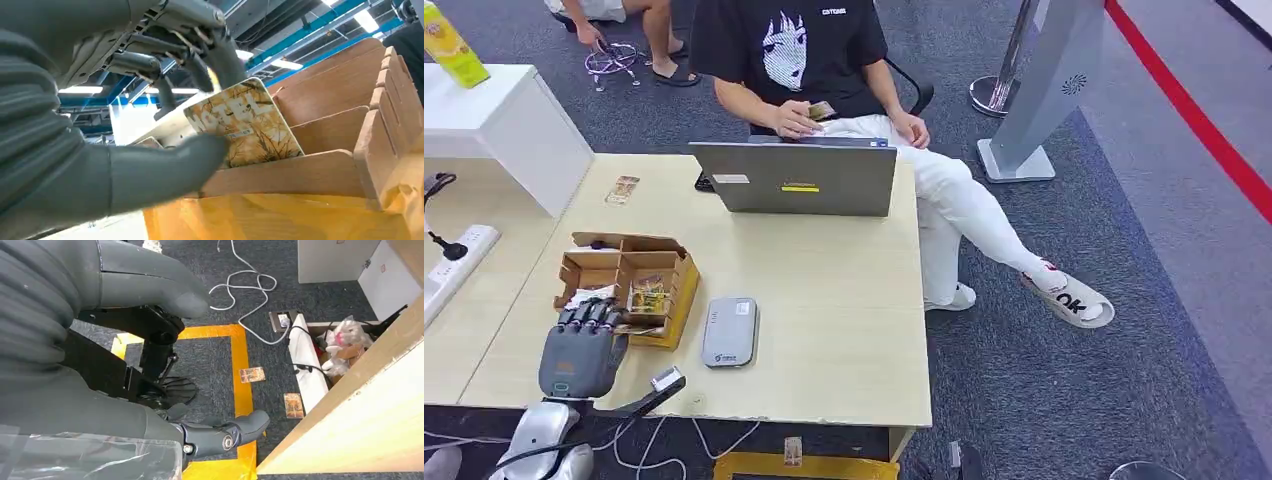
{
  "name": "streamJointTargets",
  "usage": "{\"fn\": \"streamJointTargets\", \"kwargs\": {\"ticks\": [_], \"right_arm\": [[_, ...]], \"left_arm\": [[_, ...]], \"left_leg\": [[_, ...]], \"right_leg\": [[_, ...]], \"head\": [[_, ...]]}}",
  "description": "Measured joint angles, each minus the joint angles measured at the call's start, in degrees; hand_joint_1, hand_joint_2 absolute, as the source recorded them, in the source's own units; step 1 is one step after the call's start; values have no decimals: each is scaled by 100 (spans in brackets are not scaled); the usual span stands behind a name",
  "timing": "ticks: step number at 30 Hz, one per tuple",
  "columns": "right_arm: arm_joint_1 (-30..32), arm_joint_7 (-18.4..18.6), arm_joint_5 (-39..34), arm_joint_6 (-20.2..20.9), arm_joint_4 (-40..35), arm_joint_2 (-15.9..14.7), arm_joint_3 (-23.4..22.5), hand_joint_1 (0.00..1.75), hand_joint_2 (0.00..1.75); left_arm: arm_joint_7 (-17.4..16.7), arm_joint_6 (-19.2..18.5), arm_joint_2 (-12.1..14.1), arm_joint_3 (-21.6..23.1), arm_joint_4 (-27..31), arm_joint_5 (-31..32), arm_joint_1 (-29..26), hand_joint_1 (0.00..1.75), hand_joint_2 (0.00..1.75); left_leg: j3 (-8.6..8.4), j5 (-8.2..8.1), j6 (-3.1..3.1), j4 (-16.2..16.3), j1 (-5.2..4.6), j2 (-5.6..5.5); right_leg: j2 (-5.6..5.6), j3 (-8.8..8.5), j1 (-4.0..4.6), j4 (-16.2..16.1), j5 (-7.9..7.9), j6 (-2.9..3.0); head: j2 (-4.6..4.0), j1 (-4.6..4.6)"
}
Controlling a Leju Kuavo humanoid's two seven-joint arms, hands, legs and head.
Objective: Pass the card to the sensor for recognition and then transmit it.
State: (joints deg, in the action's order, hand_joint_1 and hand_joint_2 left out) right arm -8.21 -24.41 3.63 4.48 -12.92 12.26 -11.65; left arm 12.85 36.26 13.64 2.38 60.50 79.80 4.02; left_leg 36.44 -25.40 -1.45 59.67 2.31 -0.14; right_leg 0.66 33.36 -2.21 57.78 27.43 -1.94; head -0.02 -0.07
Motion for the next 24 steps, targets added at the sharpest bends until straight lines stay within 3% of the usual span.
{"fn": "streamJointTargets", "kwargs": {"ticks": [19,21,24], "right_arm": [[0,0,55,48,0,0,-28,0,175],[0,0,66,46,0,0,-33,0,175],[1,7,85,28,0,0,-46,0,175]], "left_arm": [[18,59,0,0,0,-171,-6,175,175],[164,217,-20,0,90,-201,-58,175,175],[540,330,-176,-70,716,-198,-206,175,175]], "left_leg": [[0,0,0,0,0,0],[0,0,0,0,0,0],[1,0,0,2,0,-7]], "right_leg": [[0,-1,0,0,0,0],[0,0,0,0,0,0],[-6,-2,-1,0,0,0]], "head": [[0,0],[0,0],[0,2]]}}
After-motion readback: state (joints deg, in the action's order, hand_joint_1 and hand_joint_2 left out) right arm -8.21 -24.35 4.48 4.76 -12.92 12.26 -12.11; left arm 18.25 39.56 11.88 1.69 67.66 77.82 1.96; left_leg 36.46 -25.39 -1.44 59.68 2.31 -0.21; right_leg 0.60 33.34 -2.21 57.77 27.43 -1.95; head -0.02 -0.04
